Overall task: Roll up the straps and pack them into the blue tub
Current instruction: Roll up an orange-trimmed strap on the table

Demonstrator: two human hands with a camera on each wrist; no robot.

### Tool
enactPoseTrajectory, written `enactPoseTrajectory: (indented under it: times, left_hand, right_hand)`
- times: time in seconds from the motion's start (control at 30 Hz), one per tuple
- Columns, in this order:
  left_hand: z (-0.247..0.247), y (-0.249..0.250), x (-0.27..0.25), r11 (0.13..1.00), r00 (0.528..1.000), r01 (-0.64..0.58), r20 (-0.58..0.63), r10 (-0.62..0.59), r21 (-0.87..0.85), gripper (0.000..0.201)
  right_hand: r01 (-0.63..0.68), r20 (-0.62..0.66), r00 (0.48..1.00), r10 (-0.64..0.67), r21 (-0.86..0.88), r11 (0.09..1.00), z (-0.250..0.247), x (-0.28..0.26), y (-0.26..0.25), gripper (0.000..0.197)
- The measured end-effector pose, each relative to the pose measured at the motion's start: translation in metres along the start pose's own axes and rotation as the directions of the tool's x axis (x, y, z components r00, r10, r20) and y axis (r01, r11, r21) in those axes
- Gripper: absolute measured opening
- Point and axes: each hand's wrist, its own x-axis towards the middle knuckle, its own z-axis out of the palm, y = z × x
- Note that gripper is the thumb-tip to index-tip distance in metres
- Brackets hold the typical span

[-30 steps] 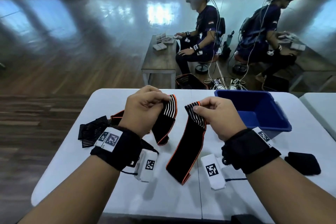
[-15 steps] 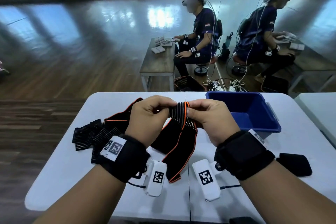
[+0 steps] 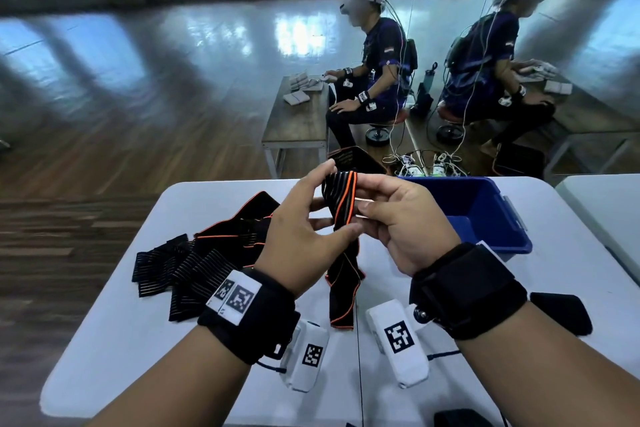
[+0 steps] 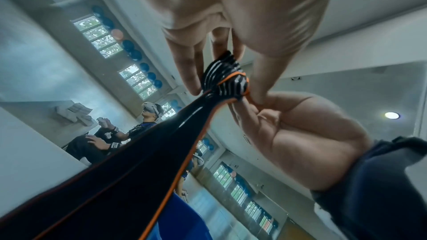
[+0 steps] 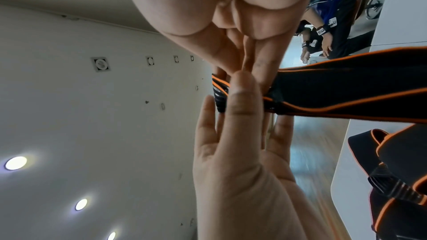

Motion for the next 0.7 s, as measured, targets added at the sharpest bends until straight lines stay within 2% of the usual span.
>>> enactPoseTrajectory:
  times: [0.13, 0.2, 0.23, 0.3, 0.33, 0.37, 0.43, 0.53, 0.7]
  left_hand:
    - [0.007, 0.003, 0.005, 0.993, 1.0, 0.001, -0.024, -0.004, -0.118, 0.086]
    - [0.008, 0.003, 0.009, 0.991, 0.997, 0.018, -0.076, -0.029, -0.136, 0.085]
    - [0.008, 0.002, 0.011, 0.991, 0.994, 0.026, -0.103, -0.04, -0.134, 0.084]
    - [0.006, 0.0, 0.016, 0.987, 0.989, 0.035, -0.136, -0.056, -0.155, 0.079]
    - [0.005, 0.0, 0.018, 0.984, 0.988, 0.038, -0.143, -0.063, -0.175, 0.076]
    - [0.005, 0.001, 0.02, 0.98, 0.987, 0.036, -0.145, -0.065, -0.196, 0.07]
    - [0.005, 0.003, 0.024, 0.972, 0.988, 0.03, -0.138, -0.063, -0.232, 0.056]
    - [0.005, 0.003, 0.027, 0.982, 0.987, 0.031, -0.15, -0.06, -0.189, 0.038]
    - [0.006, -0.004, 0.021, 0.98, 0.994, 0.029, -0.098, -0.049, -0.195, 0.029]
  right_hand:
    - [0.015, -0.001, 1.0, -0.015, -0.034, 0.999, 0.004, 0.001, -0.002, 0.038]
    - [0.094, -0.04, 0.994, -0.105, -0.228, 0.969, 0.003, 0.002, -0.001, 0.038]
    - [0.148, -0.063, 0.981, -0.186, -0.391, 0.908, 0.001, 0.004, 0.002, 0.039]
    - [0.202, -0.083, 0.936, -0.342, -0.672, 0.713, -0.005, 0.007, 0.005, 0.039]
    - [0.206, -0.082, 0.917, -0.391, -0.742, 0.638, -0.008, 0.009, 0.007, 0.038]
    - [0.213, -0.073, 0.908, -0.413, -0.769, 0.603, -0.011, 0.011, 0.01, 0.037]
    - [0.233, -0.029, 0.919, -0.393, -0.765, 0.601, -0.016, 0.013, 0.012, 0.036]
    - [0.255, 0.024, 0.942, -0.334, -0.698, 0.669, -0.018, 0.011, 0.012, 0.038]
    - [0.274, -0.046, 0.92, -0.39, -0.635, 0.722, -0.016, 0.01, 0.012, 0.04]
